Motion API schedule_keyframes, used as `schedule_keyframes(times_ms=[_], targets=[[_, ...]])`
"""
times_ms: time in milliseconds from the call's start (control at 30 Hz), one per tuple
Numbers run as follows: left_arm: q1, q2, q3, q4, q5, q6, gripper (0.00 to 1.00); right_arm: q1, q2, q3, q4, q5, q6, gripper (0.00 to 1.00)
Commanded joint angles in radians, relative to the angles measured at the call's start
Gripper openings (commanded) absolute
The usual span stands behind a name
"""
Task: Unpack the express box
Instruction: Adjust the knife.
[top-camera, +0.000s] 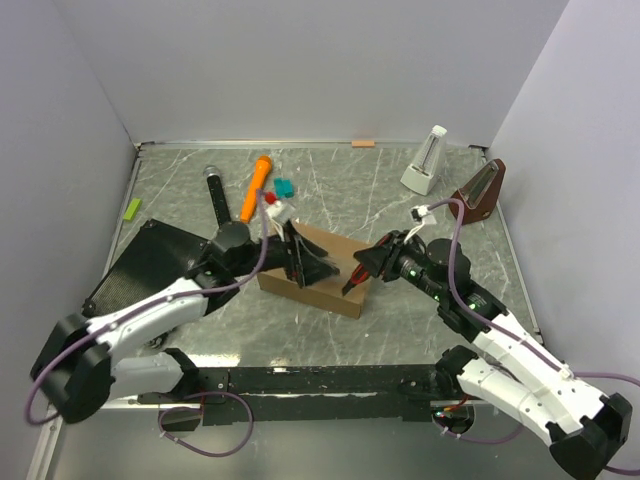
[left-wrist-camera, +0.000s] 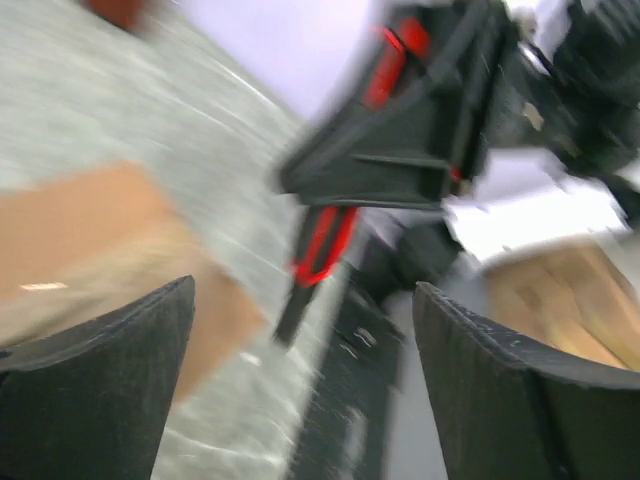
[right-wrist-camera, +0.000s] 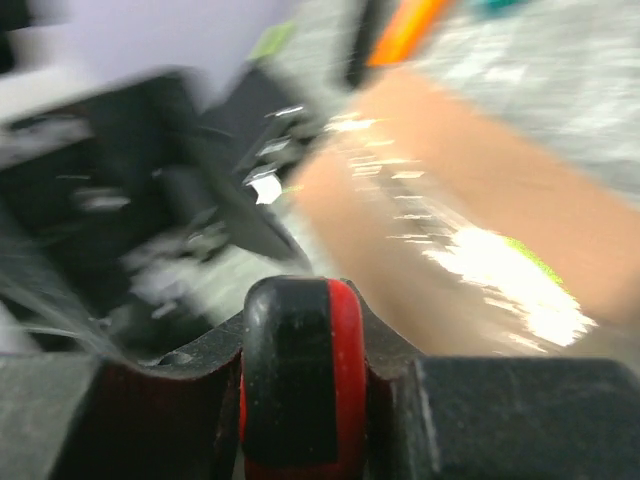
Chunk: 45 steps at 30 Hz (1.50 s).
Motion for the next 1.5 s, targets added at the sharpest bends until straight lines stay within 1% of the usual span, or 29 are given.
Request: schedule_keyframes(times_ms=[0,67,167,200,267,367,500,600,700,933,1200,1467], targets=[[0.06,-0.146,-0.011,-0.177,-0.392,0.129,0.95,-0.002,0.0,0.12,-0.289,0.404,-0.069,0.0],[0.065,-0.195,-0.018,-0.243,-0.582,0.164,0.94,-0.002,0.024,0.138,-0.375,0.505,-0.066,0.0],[0.068,-0.23,-0.009,-0.376,-0.933,0.14,0.92,-0.002,0.082,0.169,-0.479,0.605,-0.09,0.0],[0.07,-0.227,-0.006,-0.424,-1.024,0.135,0.92,-0.002,0.104,0.18,-0.502,0.625,-0.11,0.0],[0.076,-0.191,0.015,-0.536,-1.119,0.109,0.9,-0.002,0.153,0.215,-0.562,0.66,-0.13,0.0],[0.077,-0.099,0.063,-0.636,-1.129,0.077,0.88,-0.002,0.227,0.263,-0.639,0.692,-0.144,0.0],[0.079,-0.024,0.074,-0.656,-1.092,0.029,0.87,-0.005,0.29,0.273,-0.611,0.615,-0.191,0.0],[0.079,0.021,0.074,-0.664,-1.072,-0.001,0.87,-0.005,0.397,0.289,-0.588,0.536,-0.202,0.0],[0.077,0.039,0.064,-0.681,-1.049,-0.03,0.85,-0.005,0.481,0.286,-0.543,0.496,-0.2,0.0],[0.077,-0.037,-0.018,-0.647,-1.037,-0.058,0.83,-0.006,0.621,0.298,-0.481,0.446,-0.208,0.0],[0.079,-0.089,-0.047,-0.696,-1.051,-0.106,0.83,0.003,0.695,0.344,-0.429,0.363,-0.222,0.0],[0.077,-0.134,-0.074,-0.72,-1.041,-0.113,0.81,0.009,0.718,0.353,-0.404,0.373,-0.236,0.0]])
